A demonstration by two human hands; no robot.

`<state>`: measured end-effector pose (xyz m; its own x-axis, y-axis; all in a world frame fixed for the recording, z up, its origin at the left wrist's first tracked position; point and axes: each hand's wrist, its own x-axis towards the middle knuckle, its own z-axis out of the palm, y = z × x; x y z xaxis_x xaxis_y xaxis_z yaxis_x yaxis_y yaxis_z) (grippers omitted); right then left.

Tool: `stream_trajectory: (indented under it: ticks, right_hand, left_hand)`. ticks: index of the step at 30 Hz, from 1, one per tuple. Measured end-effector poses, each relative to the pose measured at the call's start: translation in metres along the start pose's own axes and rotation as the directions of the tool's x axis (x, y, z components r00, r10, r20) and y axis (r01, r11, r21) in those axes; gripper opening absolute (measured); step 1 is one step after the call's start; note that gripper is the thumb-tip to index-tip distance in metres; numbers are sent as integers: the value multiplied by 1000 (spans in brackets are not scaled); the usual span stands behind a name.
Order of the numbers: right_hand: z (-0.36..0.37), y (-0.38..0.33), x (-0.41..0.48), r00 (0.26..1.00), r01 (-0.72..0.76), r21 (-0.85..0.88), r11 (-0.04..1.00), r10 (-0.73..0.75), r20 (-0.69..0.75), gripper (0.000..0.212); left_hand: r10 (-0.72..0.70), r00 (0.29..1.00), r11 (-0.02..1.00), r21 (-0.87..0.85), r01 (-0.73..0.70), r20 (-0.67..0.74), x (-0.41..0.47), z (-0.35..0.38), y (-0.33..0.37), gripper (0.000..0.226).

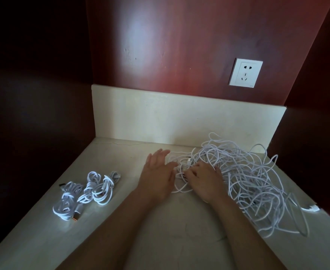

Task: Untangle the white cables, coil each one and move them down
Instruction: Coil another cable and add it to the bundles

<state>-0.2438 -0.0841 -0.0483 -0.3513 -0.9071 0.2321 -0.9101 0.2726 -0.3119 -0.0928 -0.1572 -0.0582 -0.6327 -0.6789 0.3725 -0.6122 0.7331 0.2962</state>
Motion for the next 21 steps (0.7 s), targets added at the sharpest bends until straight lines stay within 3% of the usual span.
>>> stream_trajectory:
  ticks: [3, 5, 9, 12, 16, 21]
  right_hand:
    - [3, 2, 1, 999, -10, 16, 1000, 11, -34, 41]
    - [3, -1, 0, 998, -27, 21, 999, 29, -63, 47]
    - [1, -7, 0, 990, -42, -12, 999, 39, -138, 39]
    - [2, -7, -1, 995, -29, -43, 999, 25, -92, 31]
    - [3, -12, -2, 999, -11, -46, 999, 9, -48, 50]
    - [1, -16, -2, 992, -12, -1, 1000, 12, -124, 55]
  left_hand:
    - [-144, 989, 989, 49, 142, 39, 0, -5, -3, 40]
    - [-167, 984, 985, 58, 164, 57, -1, -6, -3, 39]
    - [-139, 989, 990, 15, 139, 53, -1, -7, -1, 35]
    - [-107, 994, 993, -46, 108, 14, 0, -9, -1, 33]
    - [-52, 998, 996, -66, 54, 43, 0, -9, 0, 34]
    - [-4, 1000, 991, -135, 4, -1, 0, -10, 0, 30]
